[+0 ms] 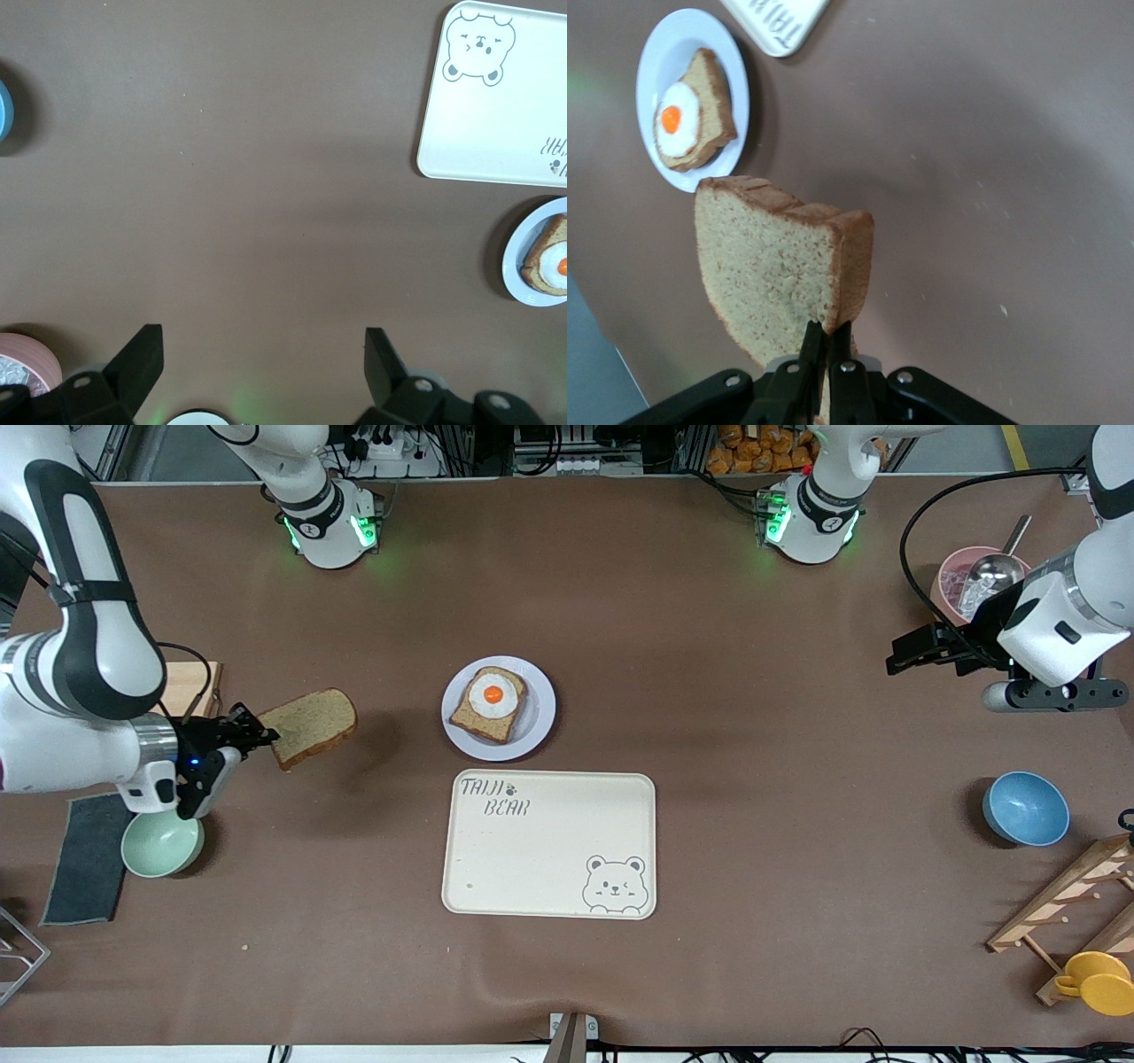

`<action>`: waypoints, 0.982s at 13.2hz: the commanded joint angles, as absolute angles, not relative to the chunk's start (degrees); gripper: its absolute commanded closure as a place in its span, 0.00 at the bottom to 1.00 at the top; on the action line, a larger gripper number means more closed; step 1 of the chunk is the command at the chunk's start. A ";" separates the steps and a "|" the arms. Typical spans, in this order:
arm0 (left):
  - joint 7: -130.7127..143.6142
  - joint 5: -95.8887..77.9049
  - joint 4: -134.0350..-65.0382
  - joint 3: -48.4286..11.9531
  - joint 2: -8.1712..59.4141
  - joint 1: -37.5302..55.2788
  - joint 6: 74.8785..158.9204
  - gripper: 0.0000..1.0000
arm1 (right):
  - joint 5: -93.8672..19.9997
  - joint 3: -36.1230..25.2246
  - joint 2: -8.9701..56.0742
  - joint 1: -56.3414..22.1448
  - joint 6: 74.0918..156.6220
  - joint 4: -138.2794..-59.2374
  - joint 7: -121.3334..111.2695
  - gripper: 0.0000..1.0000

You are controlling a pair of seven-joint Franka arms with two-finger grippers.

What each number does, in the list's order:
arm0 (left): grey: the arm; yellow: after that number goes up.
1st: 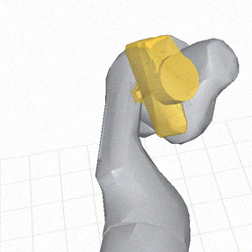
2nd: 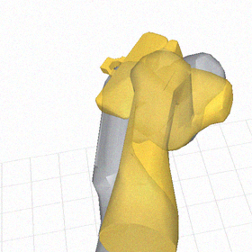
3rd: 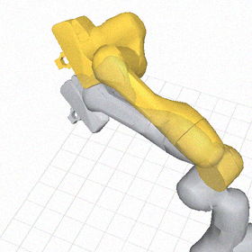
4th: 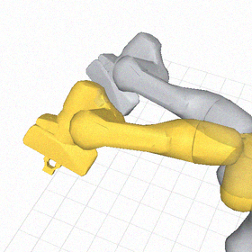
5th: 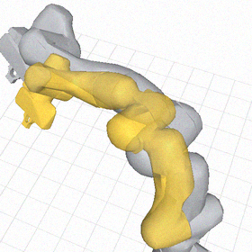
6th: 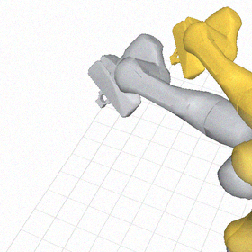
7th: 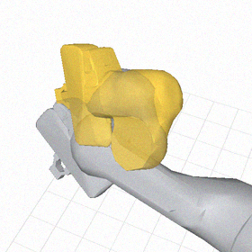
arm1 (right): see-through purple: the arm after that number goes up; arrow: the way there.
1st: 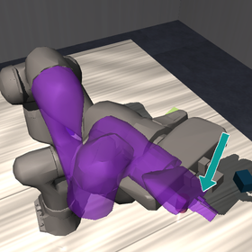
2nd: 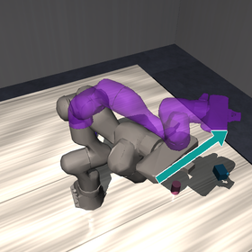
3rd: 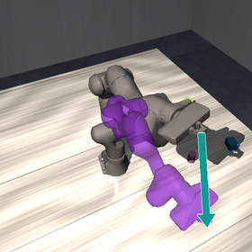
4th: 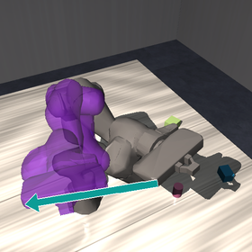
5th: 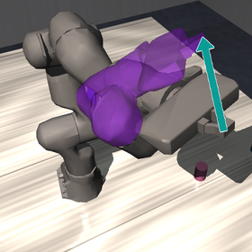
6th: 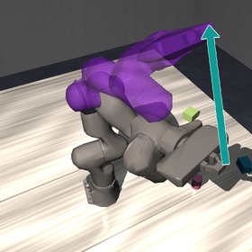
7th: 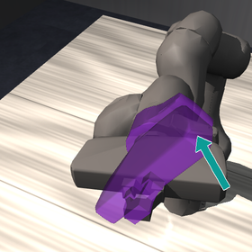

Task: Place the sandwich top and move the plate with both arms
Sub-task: 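Lift the bread slice and carry it over the egg plate, then lower the bread onto the egg slice and open the right gripper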

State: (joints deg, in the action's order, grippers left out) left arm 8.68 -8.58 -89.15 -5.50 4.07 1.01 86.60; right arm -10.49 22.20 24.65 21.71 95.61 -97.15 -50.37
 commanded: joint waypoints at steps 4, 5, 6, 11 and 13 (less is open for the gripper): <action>8.35 -10.19 -88.86 -5.71 4.22 0.53 86.40 0.00 | -11.43 21.88 33.73 5.92 88.61 -85.44 -52.21 1.00; 8.35 -10.20 -88.86 -5.71 4.22 0.53 86.40 0.00 | -11.51 21.88 34.71 3.02 87.29 -84.47 -52.12 1.00; 8.35 -10.11 -88.86 -5.71 4.22 0.53 86.40 0.00 | -11.43 21.88 35.76 0.55 86.84 -84.29 -52.03 1.00; 8.17 -10.20 -88.94 -5.45 4.13 0.35 86.40 0.00 | -10.81 21.53 39.90 -9.22 88.06 -84.11 -53.08 1.00; 8.17 -10.20 -88.95 -5.54 4.22 0.17 86.40 0.00 | -9.41 20.22 41.83 -11.34 91.39 -83.58 -53.35 1.00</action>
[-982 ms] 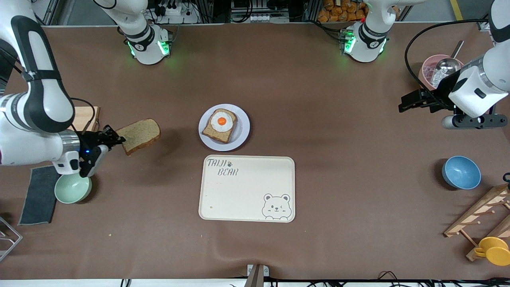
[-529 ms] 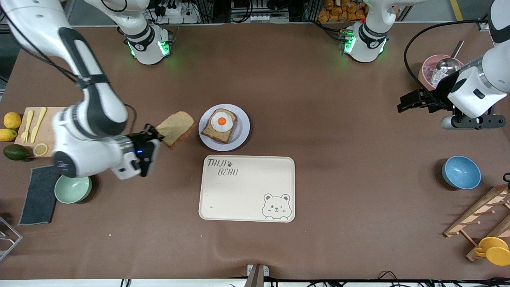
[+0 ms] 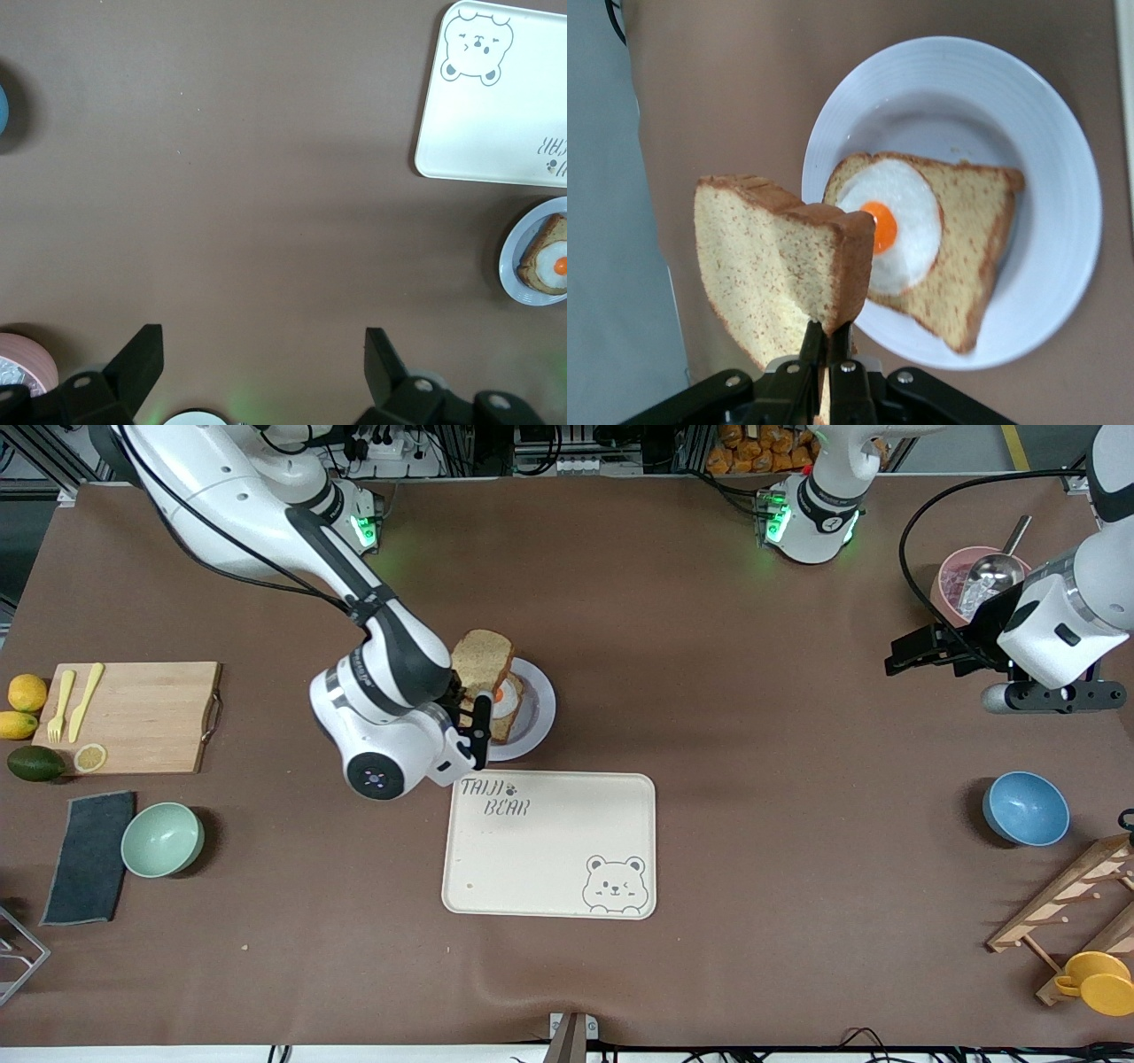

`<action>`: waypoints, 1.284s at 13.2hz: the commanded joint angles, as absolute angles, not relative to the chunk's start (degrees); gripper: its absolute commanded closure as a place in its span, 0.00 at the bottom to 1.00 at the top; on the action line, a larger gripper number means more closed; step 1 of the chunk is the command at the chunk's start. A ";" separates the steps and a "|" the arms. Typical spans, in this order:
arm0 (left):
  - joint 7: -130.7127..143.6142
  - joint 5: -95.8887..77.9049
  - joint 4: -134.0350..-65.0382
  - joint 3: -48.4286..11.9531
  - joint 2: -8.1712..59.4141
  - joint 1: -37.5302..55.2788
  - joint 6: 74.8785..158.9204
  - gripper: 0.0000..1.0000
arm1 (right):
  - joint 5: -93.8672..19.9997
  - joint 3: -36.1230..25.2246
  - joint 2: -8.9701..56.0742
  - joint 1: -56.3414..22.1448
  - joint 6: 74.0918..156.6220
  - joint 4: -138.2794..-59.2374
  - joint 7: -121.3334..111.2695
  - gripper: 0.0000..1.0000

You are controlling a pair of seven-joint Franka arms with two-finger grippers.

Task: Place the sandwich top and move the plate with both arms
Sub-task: 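Lower the bread onto the egg slice and open the right gripper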

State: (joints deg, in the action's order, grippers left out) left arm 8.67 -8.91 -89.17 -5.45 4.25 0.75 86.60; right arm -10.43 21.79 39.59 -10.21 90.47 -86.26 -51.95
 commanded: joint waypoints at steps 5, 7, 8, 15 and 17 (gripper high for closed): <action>8.17 -10.20 -88.95 -5.54 4.22 0.18 86.40 0.00 | -9.40 18.81 42.27 -10.64 91.76 -83.58 -54.67 1.00; 8.17 -10.20 -88.95 -5.54 4.13 0.18 86.40 0.00 | -10.11 18.81 42.98 -10.46 92.19 -83.58 -54.58 1.00; 8.17 -10.20 -88.95 -5.54 4.13 0.18 86.40 0.00 | -10.11 18.72 43.15 -10.37 92.28 -83.58 -54.75 1.00; 7.30 -10.19 -89.03 -5.45 4.13 -0.26 86.40 0.00 | -10.55 18.63 44.12 -10.11 95.27 -83.50 -54.67 1.00; 7.03 -10.20 -89.03 -5.45 4.13 -0.35 86.31 0.00 | -10.55 18.63 44.12 -10.11 95.36 -83.50 -54.76 1.00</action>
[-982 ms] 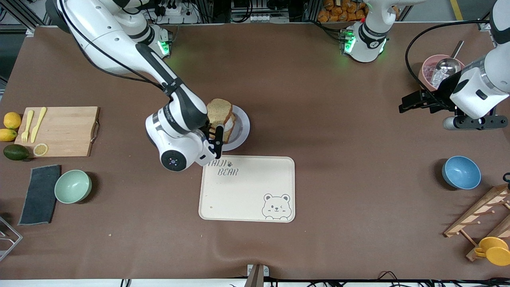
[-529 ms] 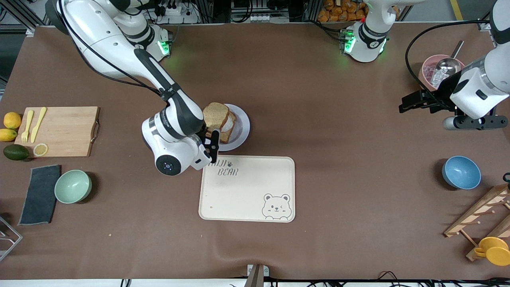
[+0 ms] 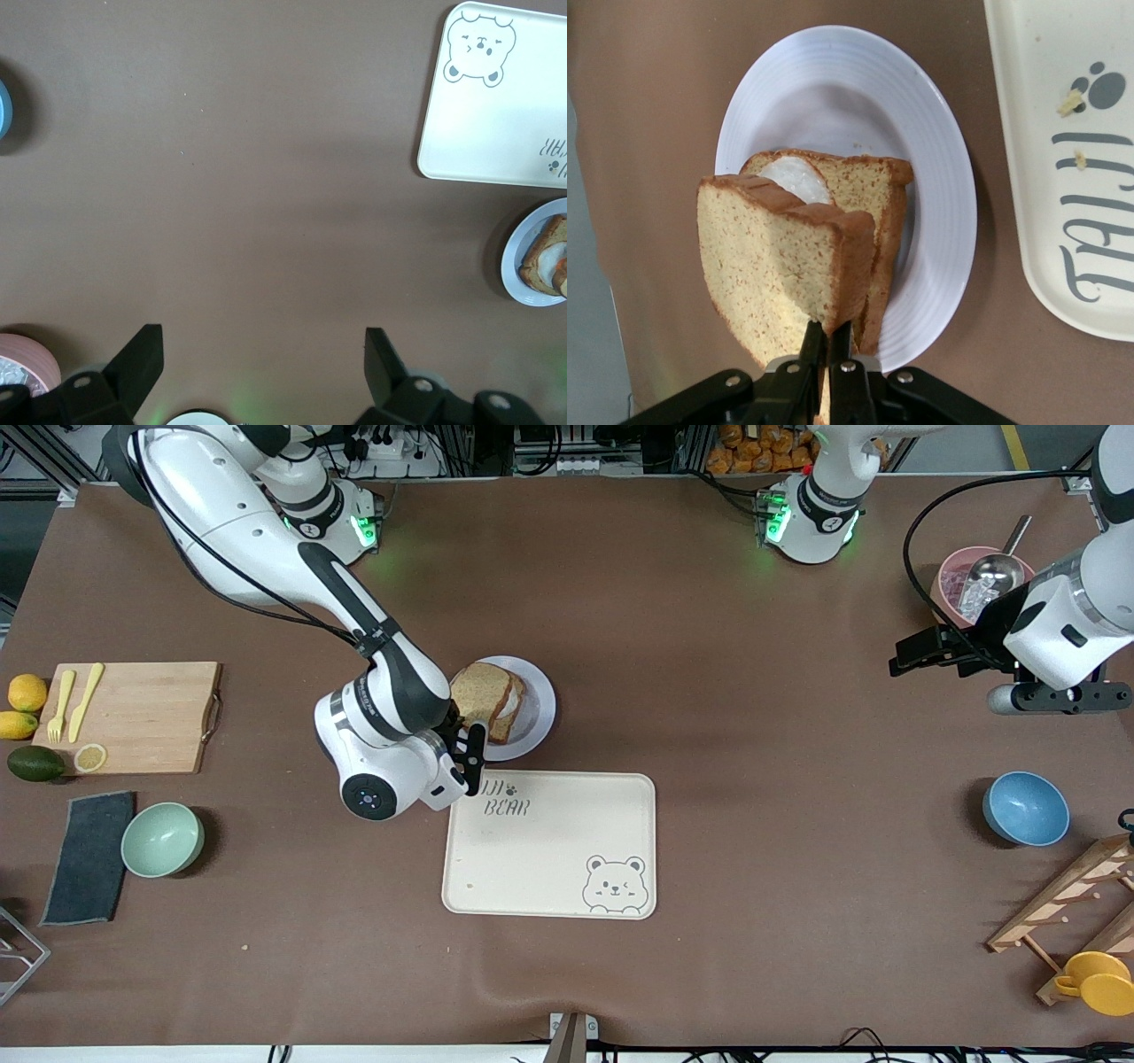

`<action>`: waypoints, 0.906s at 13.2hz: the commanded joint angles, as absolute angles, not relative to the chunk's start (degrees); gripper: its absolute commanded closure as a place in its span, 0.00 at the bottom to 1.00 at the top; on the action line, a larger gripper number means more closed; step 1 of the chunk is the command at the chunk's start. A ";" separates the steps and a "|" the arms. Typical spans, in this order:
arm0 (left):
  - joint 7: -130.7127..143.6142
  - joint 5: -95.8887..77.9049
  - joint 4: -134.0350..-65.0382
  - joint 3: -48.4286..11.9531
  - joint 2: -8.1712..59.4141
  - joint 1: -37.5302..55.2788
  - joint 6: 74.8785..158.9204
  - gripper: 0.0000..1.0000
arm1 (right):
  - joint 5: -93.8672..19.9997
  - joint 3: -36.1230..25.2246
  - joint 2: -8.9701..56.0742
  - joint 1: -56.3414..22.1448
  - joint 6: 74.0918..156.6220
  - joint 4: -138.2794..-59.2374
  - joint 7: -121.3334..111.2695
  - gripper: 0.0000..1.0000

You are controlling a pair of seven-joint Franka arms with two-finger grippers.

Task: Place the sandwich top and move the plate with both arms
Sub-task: 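Lower the bread onto the egg slice and open the right gripper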

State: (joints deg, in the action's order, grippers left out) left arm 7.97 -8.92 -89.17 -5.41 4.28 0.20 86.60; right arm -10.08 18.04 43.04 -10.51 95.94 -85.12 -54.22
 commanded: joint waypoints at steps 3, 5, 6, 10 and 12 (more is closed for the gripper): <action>6.94 -10.20 -89.03 -5.45 4.13 -0.35 86.31 0.00 | -10.81 18.63 44.12 -10.72 97.03 -83.58 -54.23 0.90; 6.77 -10.20 -89.03 -5.45 4.13 -0.62 86.31 0.00 | -10.81 18.63 44.12 -10.64 97.73 -83.58 -54.93 0.00; 6.68 -10.20 -89.03 -5.45 4.13 -0.70 86.31 0.00 | -10.90 18.63 44.03 -10.37 98.26 -83.58 -54.93 0.00; 6.42 -11.07 -89.30 -5.45 4.13 -0.70 86.31 0.00 | -10.72 18.72 42.55 -10.11 97.13 -83.58 -50.83 0.00; 6.33 -11.51 -89.30 -5.45 4.22 -1.05 86.31 0.00 | -10.64 18.63 38.87 -8.97 95.19 -83.76 -45.56 0.00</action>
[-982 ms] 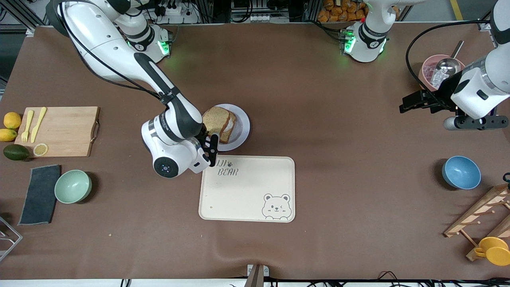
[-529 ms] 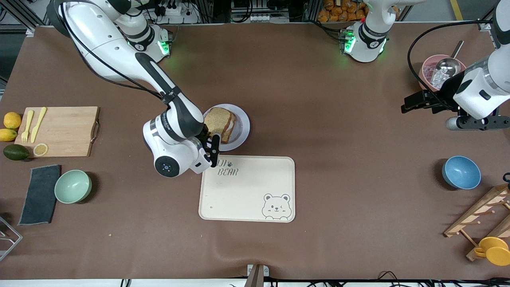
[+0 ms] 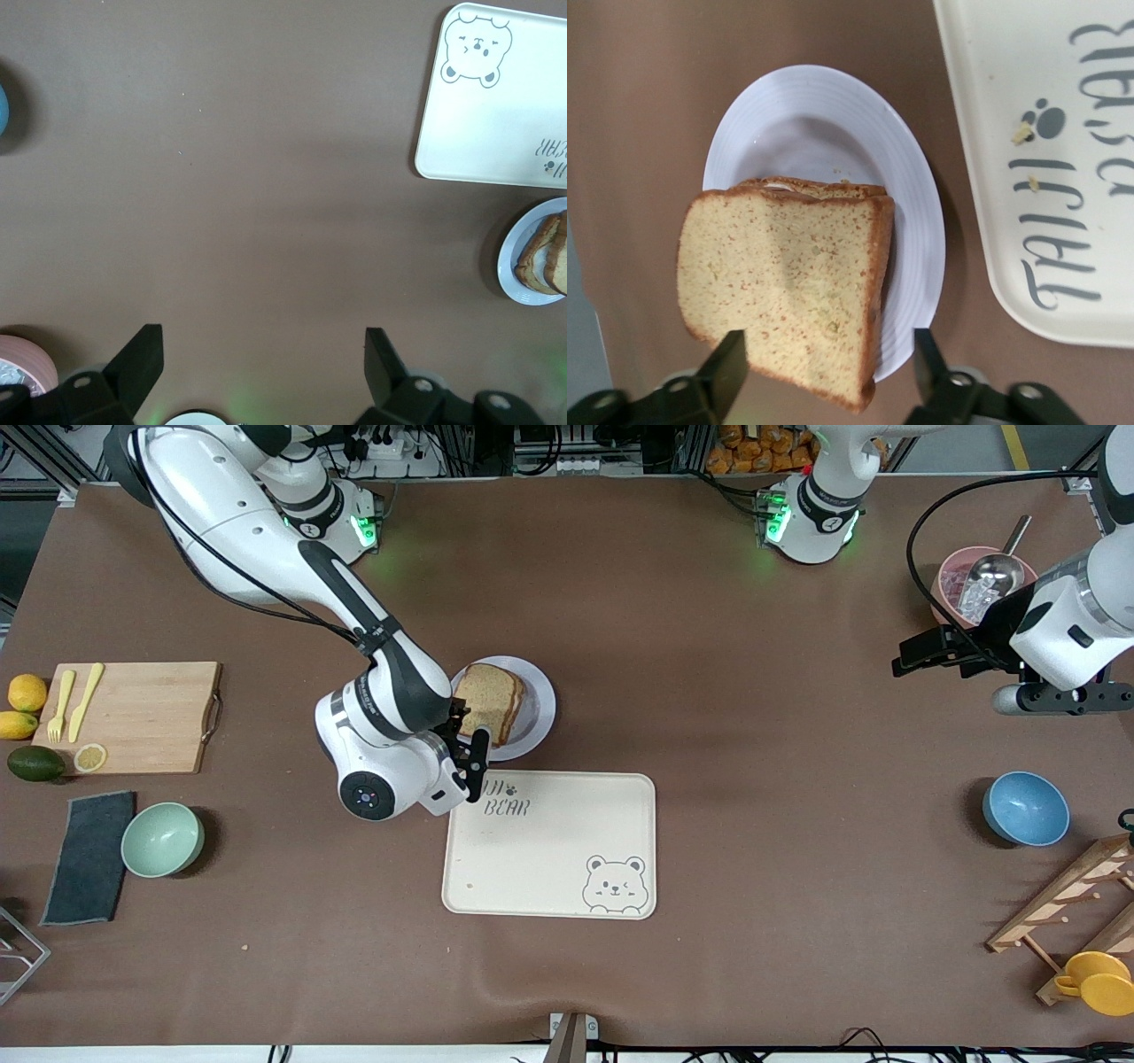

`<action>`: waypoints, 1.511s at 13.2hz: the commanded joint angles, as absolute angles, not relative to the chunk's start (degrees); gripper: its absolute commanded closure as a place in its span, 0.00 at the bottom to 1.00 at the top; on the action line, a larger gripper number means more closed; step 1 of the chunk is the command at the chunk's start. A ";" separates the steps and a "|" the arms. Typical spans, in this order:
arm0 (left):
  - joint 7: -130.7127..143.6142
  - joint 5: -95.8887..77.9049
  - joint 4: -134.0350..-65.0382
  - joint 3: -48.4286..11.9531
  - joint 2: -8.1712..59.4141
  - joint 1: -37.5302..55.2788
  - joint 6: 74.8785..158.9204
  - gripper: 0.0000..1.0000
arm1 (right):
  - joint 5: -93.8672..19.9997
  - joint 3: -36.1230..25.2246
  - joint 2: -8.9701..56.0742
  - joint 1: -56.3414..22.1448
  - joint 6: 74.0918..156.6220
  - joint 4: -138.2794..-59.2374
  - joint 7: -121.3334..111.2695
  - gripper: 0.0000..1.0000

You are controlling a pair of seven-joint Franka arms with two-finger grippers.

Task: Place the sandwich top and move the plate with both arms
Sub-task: 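Withdraw the right gripper while the left gripper reaches toward the plate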

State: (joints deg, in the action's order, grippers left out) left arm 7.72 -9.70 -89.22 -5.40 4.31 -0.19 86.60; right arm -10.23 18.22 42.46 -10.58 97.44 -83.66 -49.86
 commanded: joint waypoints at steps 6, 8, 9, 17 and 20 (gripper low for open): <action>5.02 -23.02 -93.06 -7.99 9.83 2.19 93.30 0.00 | -9.58 7.08 26.83 -5.44 94.57 -86.04 -29.89 0.00; 3.34 -24.16 -96.75 -11.15 11.77 3.16 99.90 0.00 | -10.19 -3.11 23.84 -8.07 94.83 -86.13 -29.62 0.00; 2.82 -25.74 -98.86 -12.73 12.82 3.16 103.32 0.00 | -10.46 -8.82 22.17 -10.70 95.18 -86.39 -29.62 0.00; -2.63 -36.10 -111.18 -23.28 23.19 6.06 131.74 0.00 | -0.36 -4.78 7.14 0.40 92.39 -88.07 -5.57 0.00; -3.95 -40.59 -112.14 -25.30 25.22 6.77 131.92 0.00 | -0.18 -0.26 3.35 5.80 85.10 -86.84 -0.71 0.00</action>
State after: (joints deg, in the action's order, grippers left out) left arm -2.08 -37.57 -111.51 -24.19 24.84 6.80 131.36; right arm -1.30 -3.01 6.65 2.96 87.84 -85.30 -3.74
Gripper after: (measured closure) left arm 0.000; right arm 0.000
